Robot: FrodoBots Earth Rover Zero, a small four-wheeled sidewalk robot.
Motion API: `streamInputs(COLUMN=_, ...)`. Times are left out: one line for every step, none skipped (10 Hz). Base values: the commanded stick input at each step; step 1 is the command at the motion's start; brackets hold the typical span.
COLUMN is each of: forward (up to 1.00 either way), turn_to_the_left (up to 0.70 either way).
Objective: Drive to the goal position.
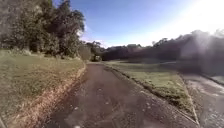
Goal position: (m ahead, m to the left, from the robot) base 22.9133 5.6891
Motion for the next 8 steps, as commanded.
streamInputs(forward=0.7, turn_to_the_left=0.32)
streamInputs(forward=0.7, turn_to_the_left=0.34)
streamInputs(forward=0.7, turn_to_the_left=0.25)
streamInputs(forward=0.7, turn_to_the_left=0.11)
streamInputs(forward=0.7, turn_to_the_left=0.0)
streamInputs(forward=0.7, turn_to_the_left=0.0)
streamInputs(forward=0.7, turn_to_the_left=0.0)
streamInputs(forward=0.7, turn_to_the_left=0.0)
